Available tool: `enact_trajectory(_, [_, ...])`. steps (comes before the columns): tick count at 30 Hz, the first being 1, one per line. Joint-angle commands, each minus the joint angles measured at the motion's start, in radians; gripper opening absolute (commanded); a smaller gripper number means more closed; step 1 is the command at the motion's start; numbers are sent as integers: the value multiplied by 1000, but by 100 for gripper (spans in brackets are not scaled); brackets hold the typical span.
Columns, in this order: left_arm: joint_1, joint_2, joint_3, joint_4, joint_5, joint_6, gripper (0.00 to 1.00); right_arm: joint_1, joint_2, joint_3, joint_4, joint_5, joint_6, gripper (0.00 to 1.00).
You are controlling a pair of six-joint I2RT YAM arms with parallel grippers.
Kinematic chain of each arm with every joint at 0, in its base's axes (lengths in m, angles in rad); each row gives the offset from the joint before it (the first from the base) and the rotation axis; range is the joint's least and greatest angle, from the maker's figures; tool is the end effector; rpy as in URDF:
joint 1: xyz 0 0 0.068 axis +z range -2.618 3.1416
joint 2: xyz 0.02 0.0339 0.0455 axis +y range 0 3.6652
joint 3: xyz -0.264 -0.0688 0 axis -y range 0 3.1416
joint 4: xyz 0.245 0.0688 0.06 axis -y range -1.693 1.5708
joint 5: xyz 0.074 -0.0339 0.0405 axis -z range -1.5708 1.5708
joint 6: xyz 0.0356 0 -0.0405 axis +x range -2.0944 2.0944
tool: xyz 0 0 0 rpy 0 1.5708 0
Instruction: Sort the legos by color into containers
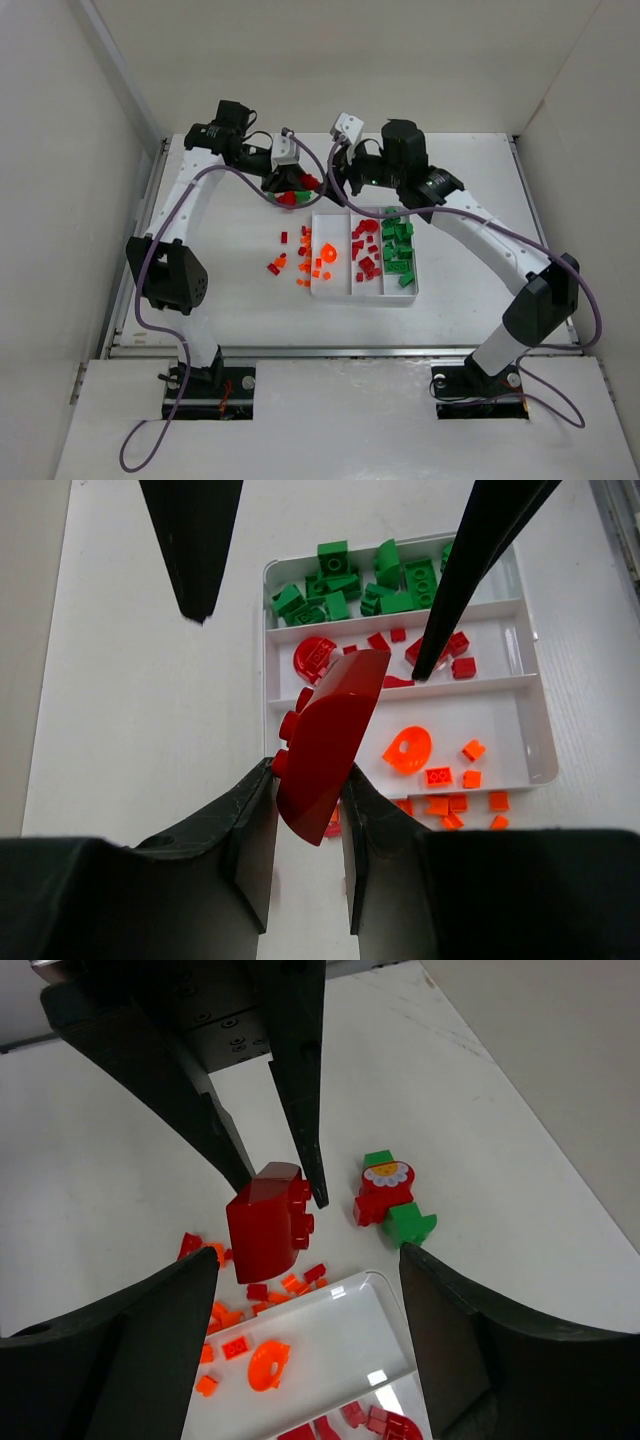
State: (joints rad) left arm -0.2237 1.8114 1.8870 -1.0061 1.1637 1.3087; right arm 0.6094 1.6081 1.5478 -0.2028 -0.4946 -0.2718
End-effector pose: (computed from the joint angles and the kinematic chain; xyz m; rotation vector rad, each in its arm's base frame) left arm 0.3587 -0.1151 0.3776 1.6351 1.0945 -0.7540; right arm 0.3017 0.2312 0.3950 -1.0963 1.4982 0.6883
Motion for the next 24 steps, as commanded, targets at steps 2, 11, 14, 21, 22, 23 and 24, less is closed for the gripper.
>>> enact_trajectory(2, [-26,-17,26,-42,82,-15,0,26,30,41,55,-35,6,78])
enact_trajectory(11, [-46,-17,17,-52,82,-25,0,26,50,51,74,22,62,62])
enact_trajectory(14, [-46,-17,7,-52,82,-25,0,26,59,63,74,13,72,36])
enact_trajectory(21, [-55,-17,-15,-20,44,-94,56,26,27,29,74,72,82,0])
enact_trajectory(22, [-55,-17,-26,10,28,-117,66,26,7,2,74,89,82,0])
enact_trajectory(23, [-55,-17,-52,30,10,-146,72,26,-5,-17,74,111,91,0])
enact_trajectory(24, [-55,-17,-69,53,-42,-176,80,14,-16,-34,74,137,101,0])
